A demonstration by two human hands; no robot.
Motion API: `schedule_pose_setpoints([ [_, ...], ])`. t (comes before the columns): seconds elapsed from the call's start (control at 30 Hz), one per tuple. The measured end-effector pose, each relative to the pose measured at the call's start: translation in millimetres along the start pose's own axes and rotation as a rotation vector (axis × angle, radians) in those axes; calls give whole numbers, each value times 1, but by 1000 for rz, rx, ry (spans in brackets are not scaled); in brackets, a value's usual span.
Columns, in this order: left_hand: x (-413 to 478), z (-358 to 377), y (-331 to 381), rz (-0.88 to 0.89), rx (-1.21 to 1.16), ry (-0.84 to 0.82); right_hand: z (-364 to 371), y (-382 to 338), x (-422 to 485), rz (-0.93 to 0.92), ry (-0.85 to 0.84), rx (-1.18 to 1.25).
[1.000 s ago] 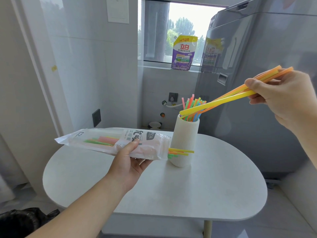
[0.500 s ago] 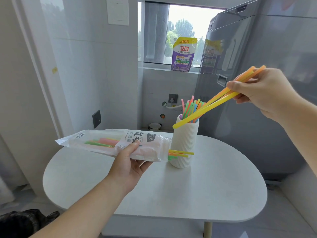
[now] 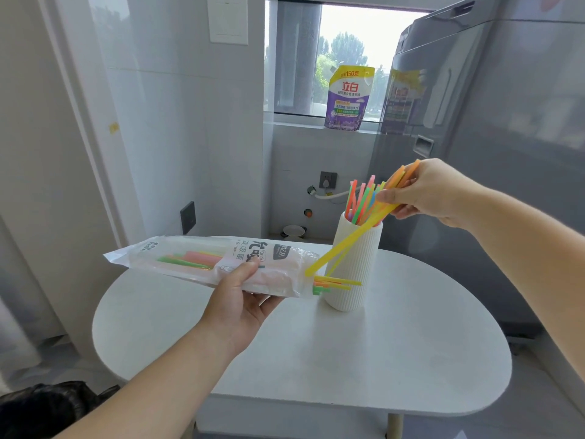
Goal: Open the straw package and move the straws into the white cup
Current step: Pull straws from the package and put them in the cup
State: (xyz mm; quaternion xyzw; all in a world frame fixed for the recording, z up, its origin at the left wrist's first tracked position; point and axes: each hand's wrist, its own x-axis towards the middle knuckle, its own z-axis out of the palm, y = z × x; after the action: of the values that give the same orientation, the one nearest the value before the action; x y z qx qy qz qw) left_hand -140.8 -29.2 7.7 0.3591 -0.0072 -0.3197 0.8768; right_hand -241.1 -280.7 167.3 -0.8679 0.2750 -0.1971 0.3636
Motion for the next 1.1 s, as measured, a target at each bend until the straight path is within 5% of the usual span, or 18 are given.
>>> schedule_pose_setpoints([
  [0.43,5,-5,-2,-16,51,8,11,7,-5,-104,24,-182],
  [1.1,6,-5,-3,-22,46,12,0,3,-6,-140,-13,-1],
])
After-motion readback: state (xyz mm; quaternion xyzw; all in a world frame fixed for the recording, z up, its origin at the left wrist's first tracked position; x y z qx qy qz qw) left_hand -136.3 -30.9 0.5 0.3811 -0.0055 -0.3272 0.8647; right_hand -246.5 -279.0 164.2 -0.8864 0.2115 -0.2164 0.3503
